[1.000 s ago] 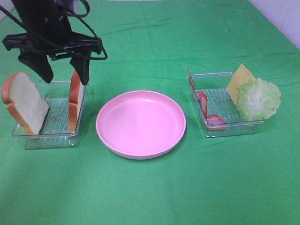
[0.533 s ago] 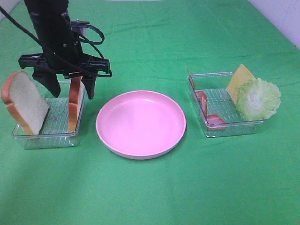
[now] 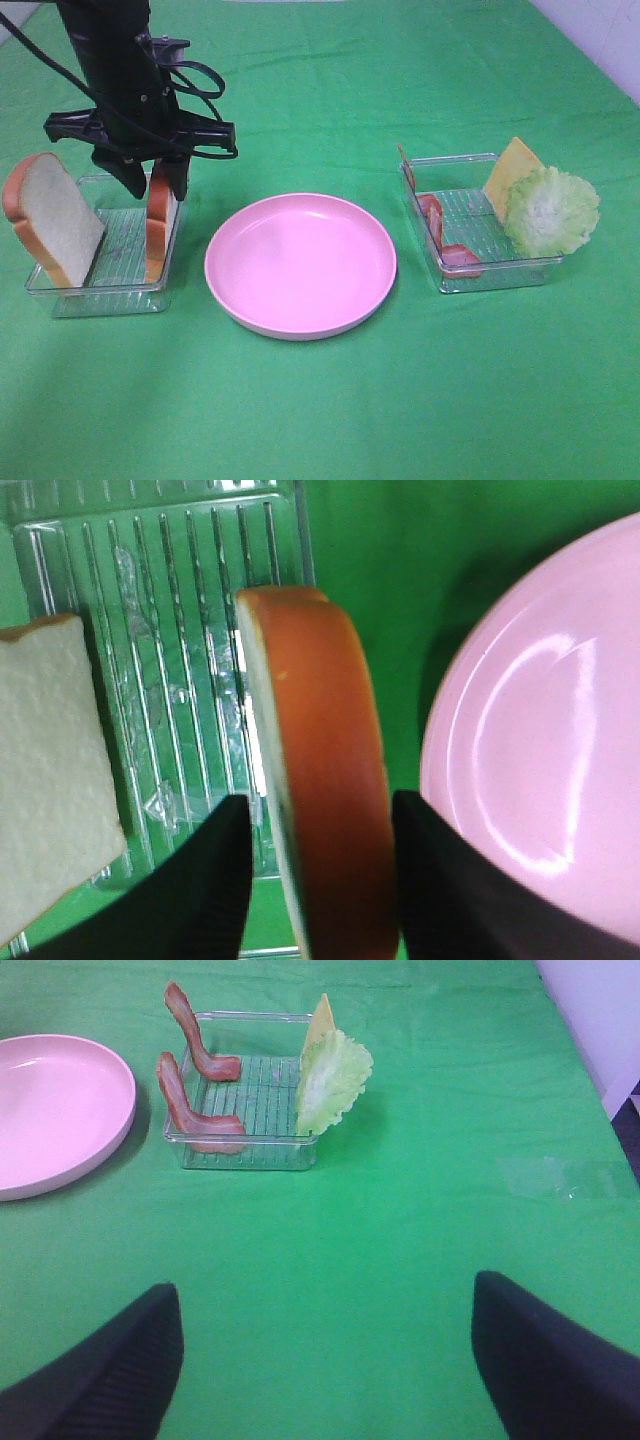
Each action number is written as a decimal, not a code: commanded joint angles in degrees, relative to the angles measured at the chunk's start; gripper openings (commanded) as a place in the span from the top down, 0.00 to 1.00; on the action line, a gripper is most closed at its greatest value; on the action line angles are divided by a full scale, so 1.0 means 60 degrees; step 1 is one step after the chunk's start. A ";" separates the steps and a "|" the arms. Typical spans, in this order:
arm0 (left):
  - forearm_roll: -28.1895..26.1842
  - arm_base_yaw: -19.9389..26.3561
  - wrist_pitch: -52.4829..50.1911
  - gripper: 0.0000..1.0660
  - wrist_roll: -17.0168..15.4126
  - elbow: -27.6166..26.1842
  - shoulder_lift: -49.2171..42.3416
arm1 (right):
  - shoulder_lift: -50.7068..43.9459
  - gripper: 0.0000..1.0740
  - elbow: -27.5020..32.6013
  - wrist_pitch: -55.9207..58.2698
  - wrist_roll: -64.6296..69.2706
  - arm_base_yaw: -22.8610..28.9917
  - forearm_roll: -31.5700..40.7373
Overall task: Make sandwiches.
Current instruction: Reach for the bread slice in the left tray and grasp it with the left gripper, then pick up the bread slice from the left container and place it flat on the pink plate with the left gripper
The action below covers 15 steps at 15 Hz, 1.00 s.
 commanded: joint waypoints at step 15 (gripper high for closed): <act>-0.2158 0.0000 0.0583 1.00 0.2521 -0.0573 -0.1652 | -0.0134 0.29 0.0029 -0.0086 0.0010 -0.0067 0.0010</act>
